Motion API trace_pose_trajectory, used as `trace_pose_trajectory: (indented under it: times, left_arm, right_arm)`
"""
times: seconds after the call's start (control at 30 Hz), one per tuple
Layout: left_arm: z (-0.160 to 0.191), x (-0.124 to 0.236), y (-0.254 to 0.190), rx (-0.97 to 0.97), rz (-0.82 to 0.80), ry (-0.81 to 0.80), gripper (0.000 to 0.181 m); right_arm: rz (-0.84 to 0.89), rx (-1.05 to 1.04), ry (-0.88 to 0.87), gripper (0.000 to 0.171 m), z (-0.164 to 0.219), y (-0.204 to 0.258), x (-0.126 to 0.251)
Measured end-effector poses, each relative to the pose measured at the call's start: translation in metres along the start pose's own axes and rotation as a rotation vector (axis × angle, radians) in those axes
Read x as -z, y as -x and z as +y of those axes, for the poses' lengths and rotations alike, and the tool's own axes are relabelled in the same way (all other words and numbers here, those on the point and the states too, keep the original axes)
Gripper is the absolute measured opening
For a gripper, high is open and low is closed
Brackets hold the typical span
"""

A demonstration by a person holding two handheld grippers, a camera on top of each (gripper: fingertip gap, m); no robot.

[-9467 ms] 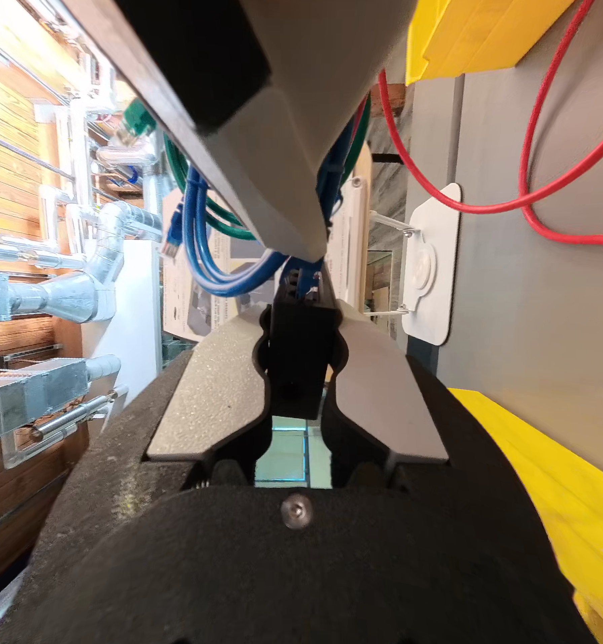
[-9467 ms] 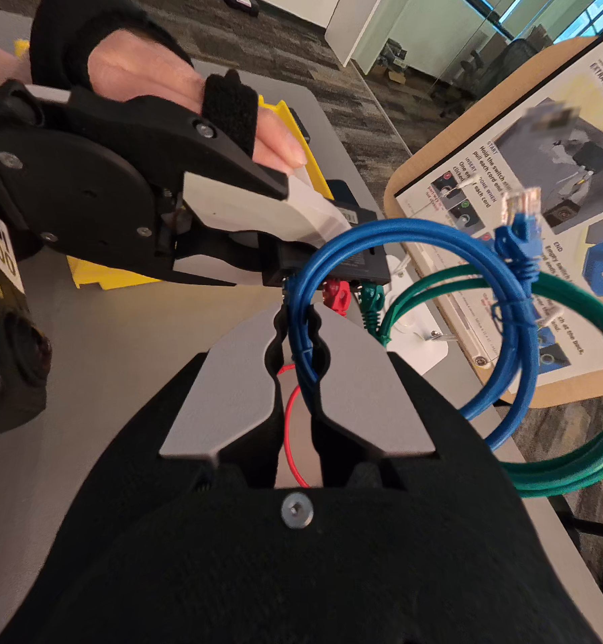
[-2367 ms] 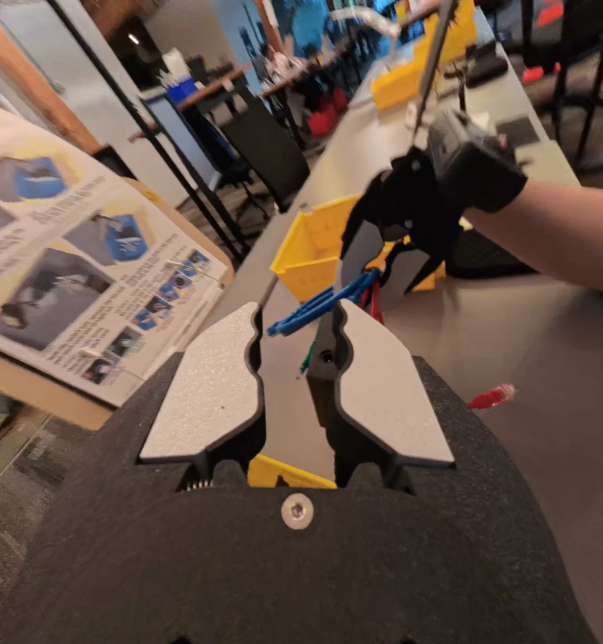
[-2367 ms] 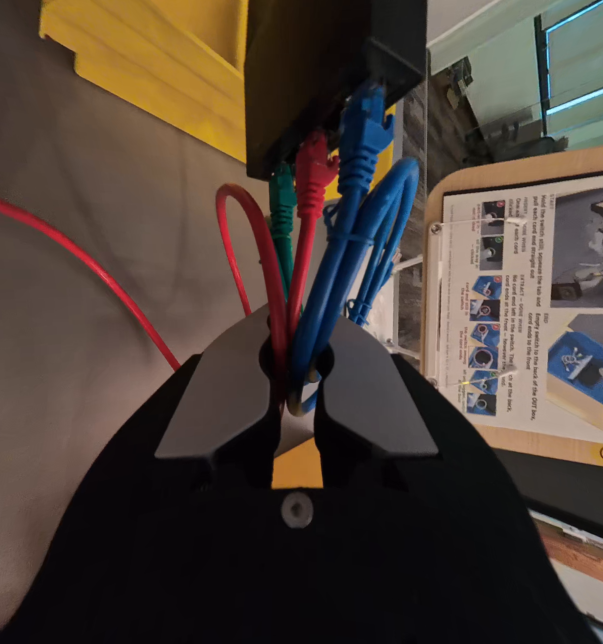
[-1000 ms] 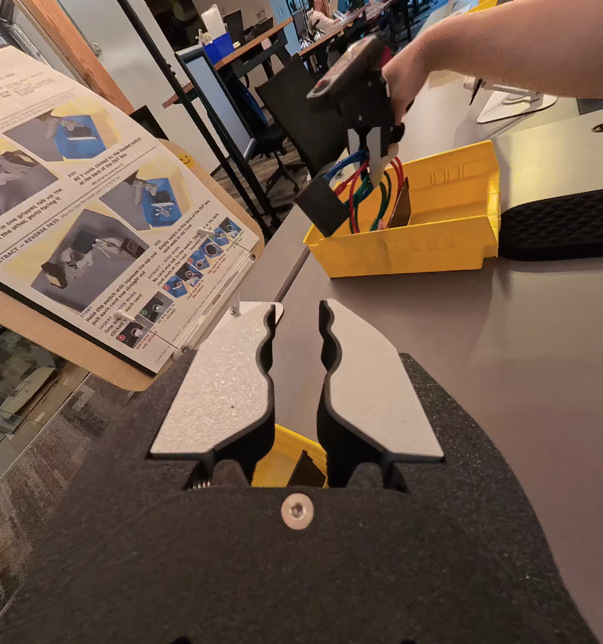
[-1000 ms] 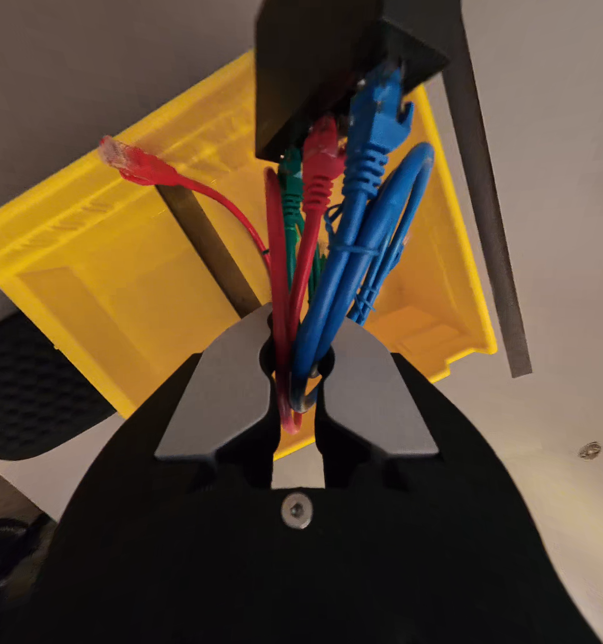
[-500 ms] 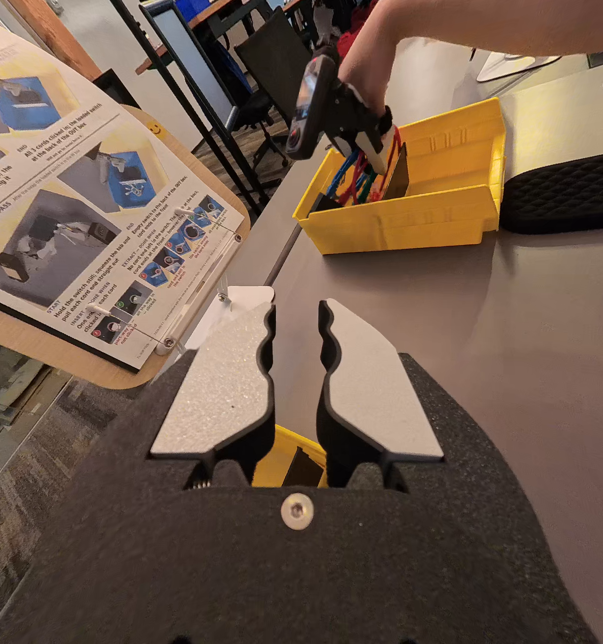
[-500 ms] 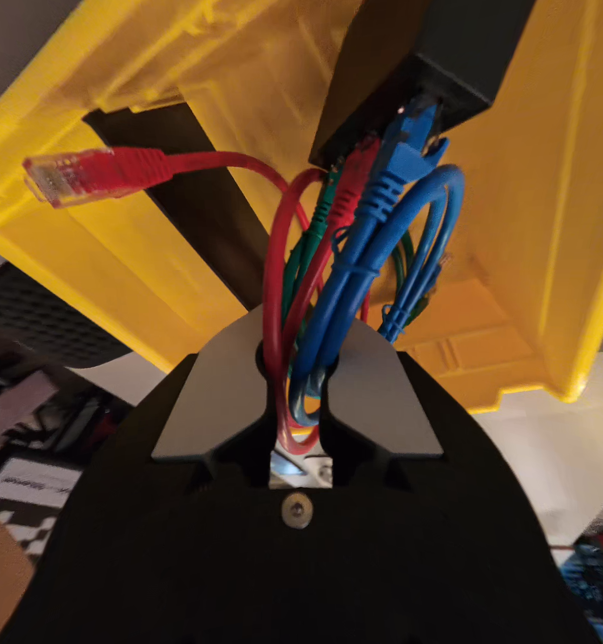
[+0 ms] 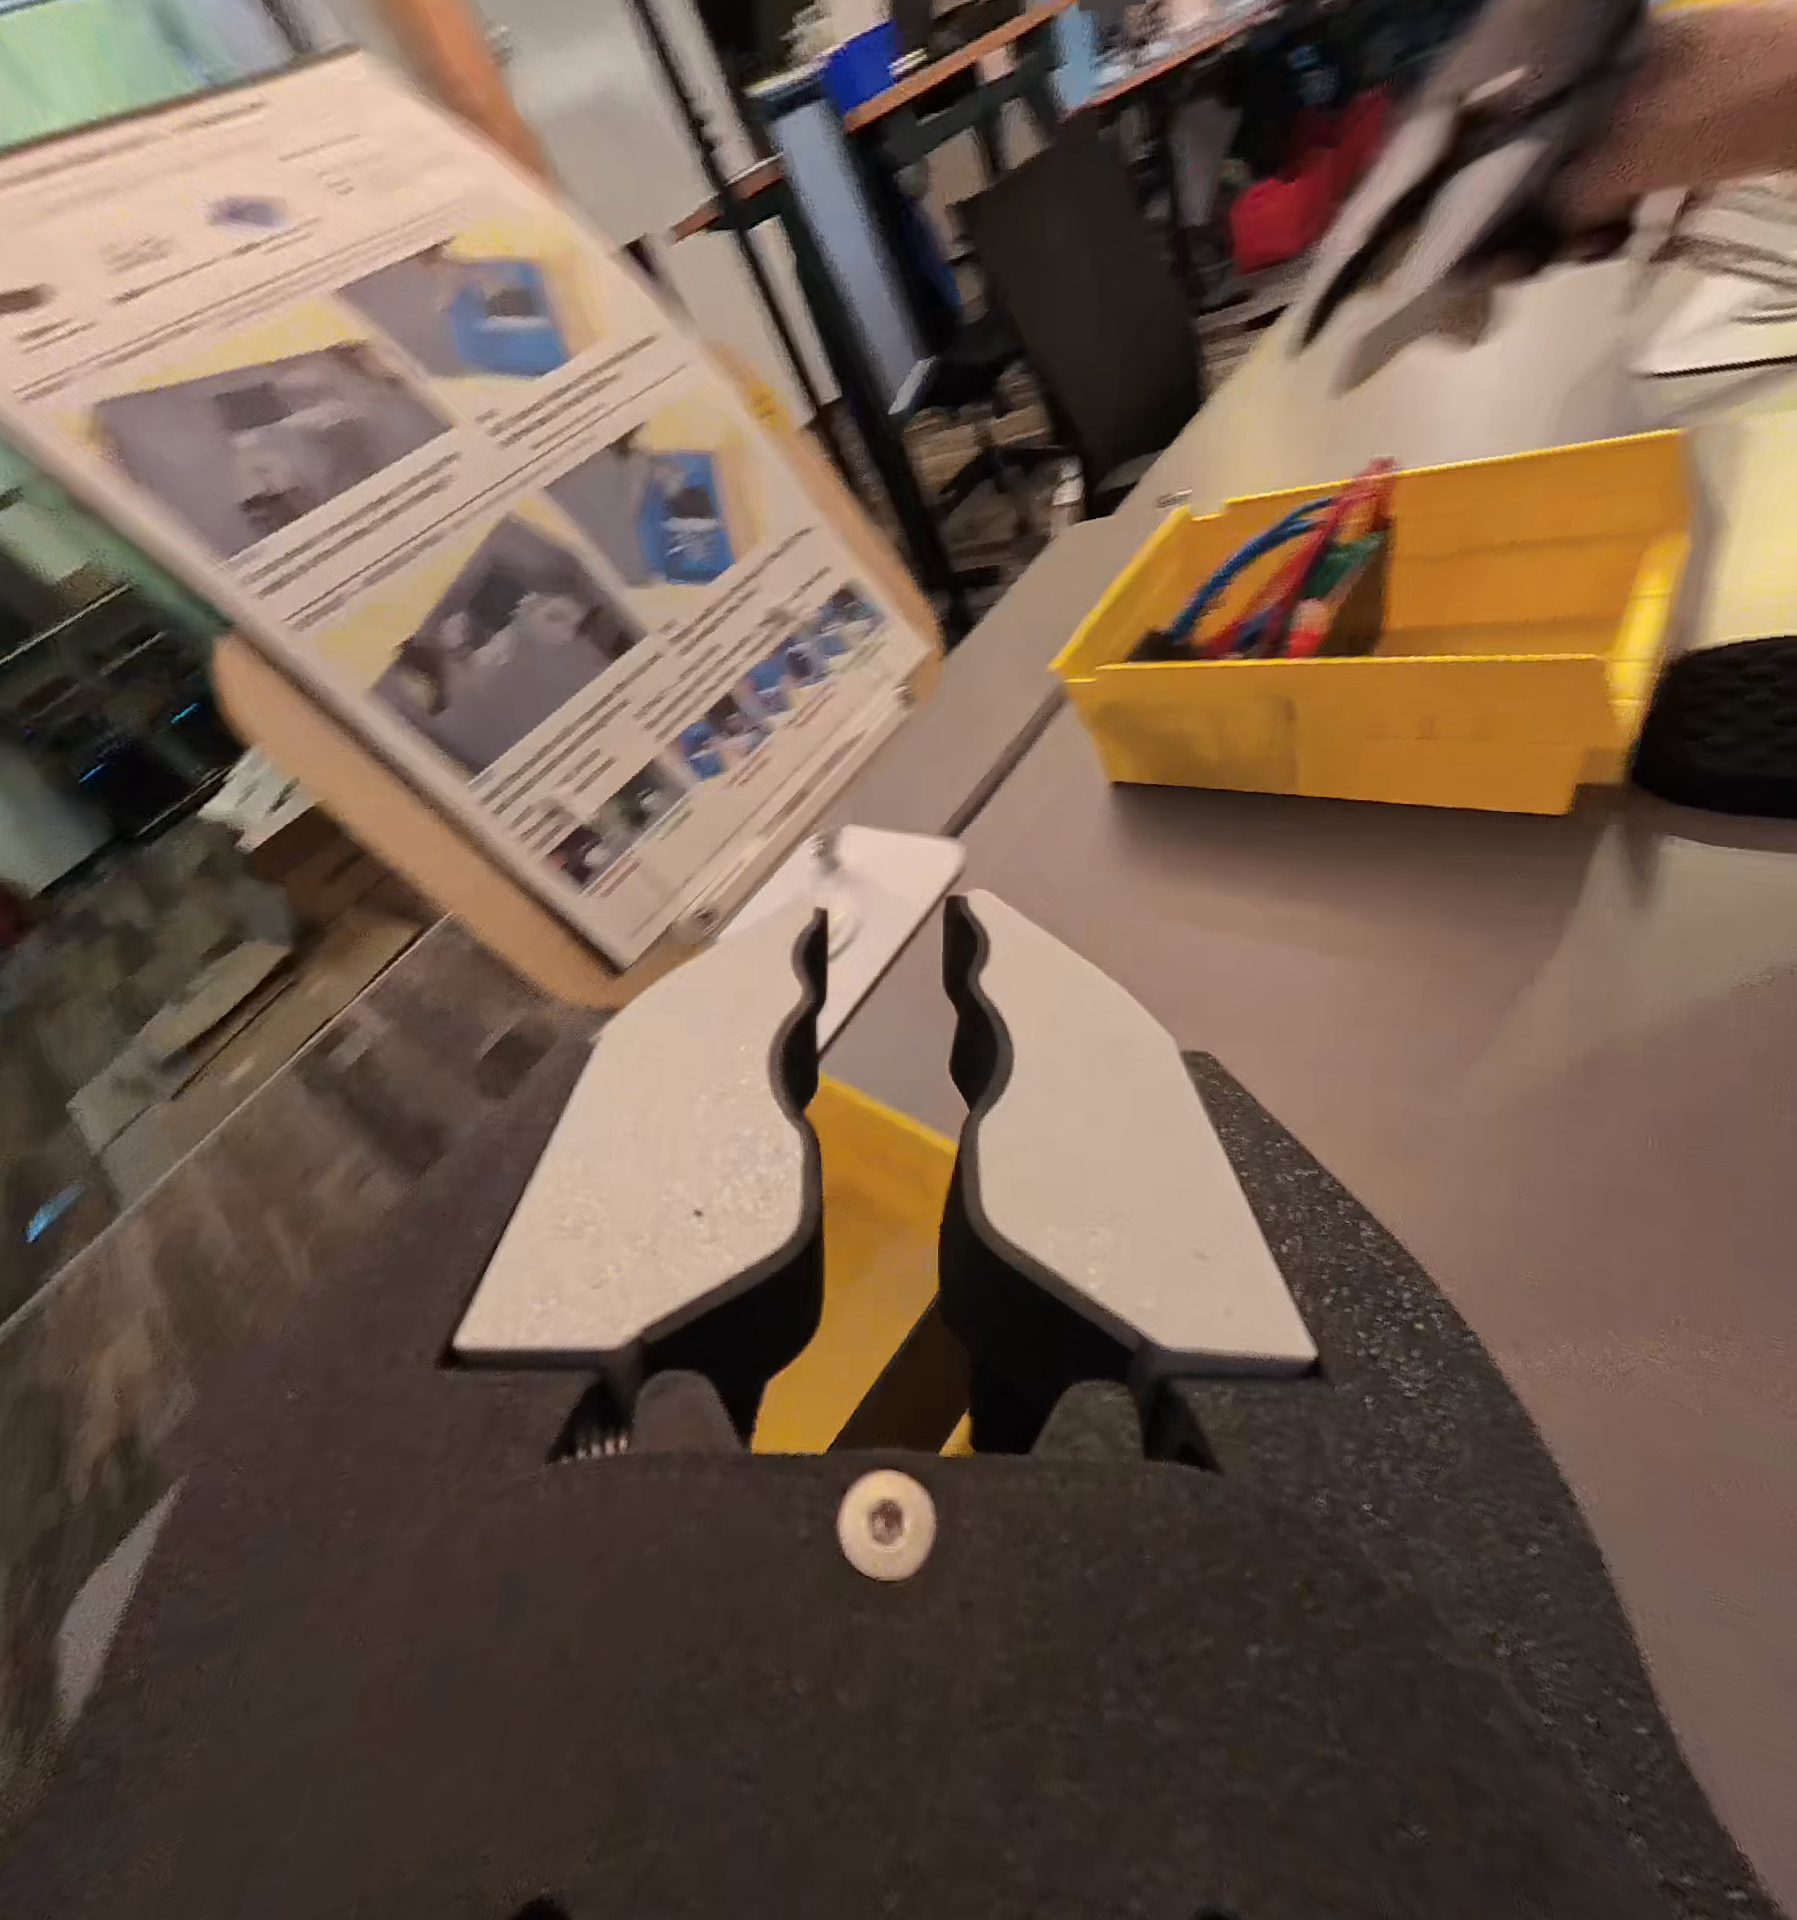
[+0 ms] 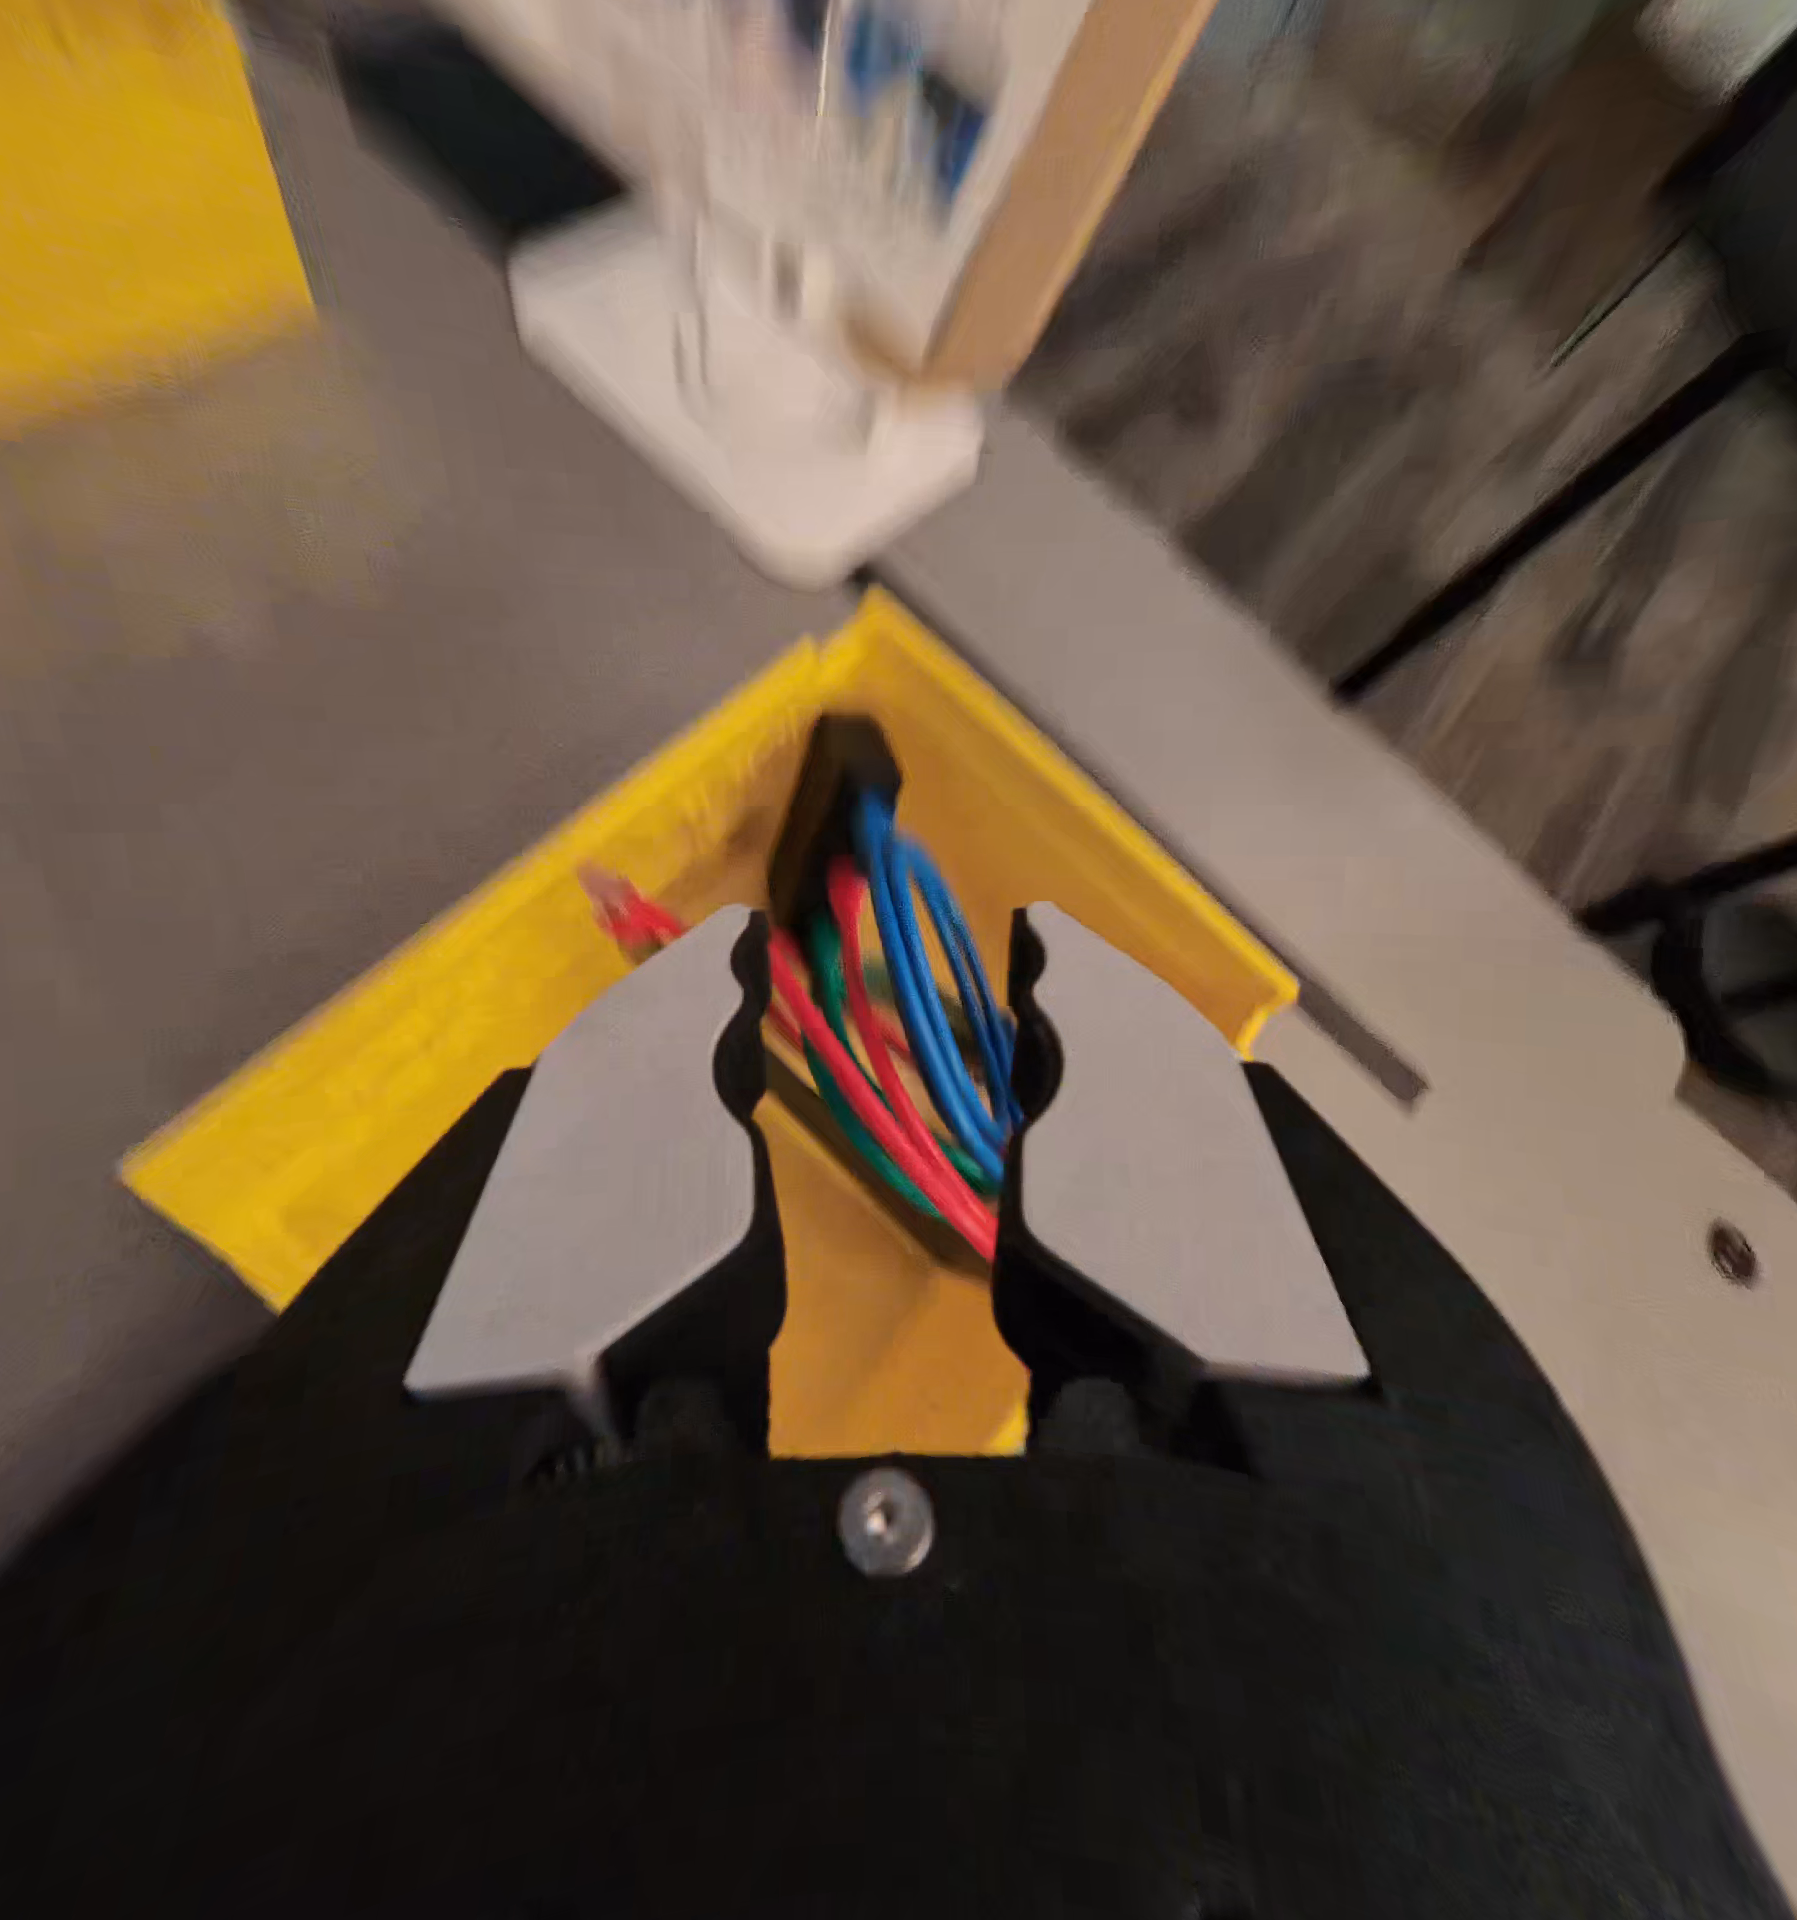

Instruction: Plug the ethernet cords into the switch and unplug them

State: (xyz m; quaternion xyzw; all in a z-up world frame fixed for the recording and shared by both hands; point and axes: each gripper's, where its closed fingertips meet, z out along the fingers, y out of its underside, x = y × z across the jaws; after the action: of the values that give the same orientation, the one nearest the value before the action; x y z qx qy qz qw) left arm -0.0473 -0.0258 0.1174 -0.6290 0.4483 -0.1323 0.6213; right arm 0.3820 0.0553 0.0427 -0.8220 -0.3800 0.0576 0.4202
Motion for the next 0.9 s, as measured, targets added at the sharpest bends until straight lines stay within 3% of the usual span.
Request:
trace_pose_trajectory:
  times: [0.13,0.2,0.23,0.3,0.33,0.43,0.5,0.7,0.9]
  left_arm:
    - [0.037,0.027,0.044,0.089,-0.22,0.19,0.021]
    - [0.055,0.035,0.052,0.187,-0.236,0.254,0.021]
    - [0.063,0.038,0.055,0.236,-0.228,0.275,0.021]
    - [0.077,0.047,0.066,0.298,-0.253,0.303,0.021]
    - [0.085,0.053,0.073,0.32,-0.281,0.327,0.021]
    - [0.112,0.073,0.092,0.37,-0.382,0.409,0.022]
    - [0.129,0.08,0.098,0.434,-0.411,0.458,0.026]
    - [0.156,0.075,0.095,0.618,-0.334,0.517,0.053]
    - [0.204,0.086,0.092,0.643,-0.379,0.791,0.053]
  right_arm:
    - [0.134,-0.049,-0.752,0.066,-0.057,0.017,0.088]
    - [0.158,-0.145,-0.936,0.06,-0.068,0.004,0.121]
    - [0.138,-0.28,-0.889,0.055,-0.063,-0.011,0.12]
    - [0.128,-0.567,-0.625,0.028,-0.024,-0.04,0.092]
    - [0.139,-0.647,-0.471,0.028,0.003,-0.045,0.076]
    - [0.2,-0.594,-0.285,0.024,0.055,-0.049,0.045]
    - [0.235,-0.631,-0.112,0.027,0.089,-0.055,0.035]
    - [0.279,-0.571,0.253,0.059,0.151,-0.045,0.023]
    - [0.168,-0.617,0.437,0.061,0.182,-0.022,0.009]
